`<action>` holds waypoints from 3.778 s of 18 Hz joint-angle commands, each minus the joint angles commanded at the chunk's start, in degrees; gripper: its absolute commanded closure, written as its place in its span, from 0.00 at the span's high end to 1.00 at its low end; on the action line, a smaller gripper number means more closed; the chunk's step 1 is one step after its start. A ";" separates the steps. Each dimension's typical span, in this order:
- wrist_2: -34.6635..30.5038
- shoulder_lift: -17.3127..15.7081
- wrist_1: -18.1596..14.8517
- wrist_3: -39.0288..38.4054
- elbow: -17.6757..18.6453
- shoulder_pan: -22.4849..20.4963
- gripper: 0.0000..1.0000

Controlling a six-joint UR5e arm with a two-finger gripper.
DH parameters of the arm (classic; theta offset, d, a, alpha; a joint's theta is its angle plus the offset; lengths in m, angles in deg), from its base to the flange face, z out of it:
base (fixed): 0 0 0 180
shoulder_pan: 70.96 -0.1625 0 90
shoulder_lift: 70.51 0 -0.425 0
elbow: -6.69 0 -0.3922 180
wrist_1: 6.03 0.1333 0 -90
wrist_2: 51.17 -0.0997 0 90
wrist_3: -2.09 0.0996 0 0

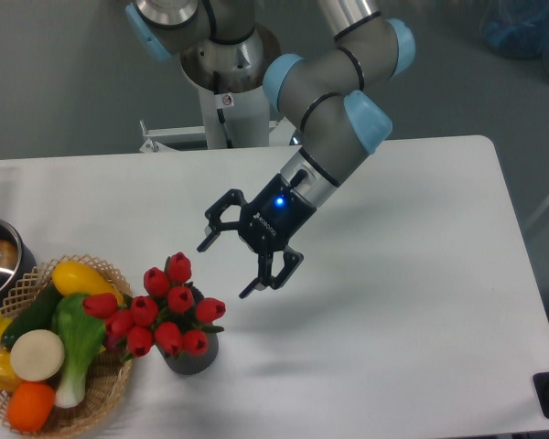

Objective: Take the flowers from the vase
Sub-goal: 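Swing the open gripper toward the red tulips in the grey vase, then lower the open gripper around the tulip stems above the vase rim, then close the gripper on the bunch of tulip stems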

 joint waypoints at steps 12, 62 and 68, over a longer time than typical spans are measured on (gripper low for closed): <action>0.98 3.34 0.00 -1.76 -4.31 2.55 1.00; 1.24 7.12 0.62 -0.79 -7.30 6.85 0.51; 1.33 7.12 0.62 -0.88 -7.48 6.77 0.36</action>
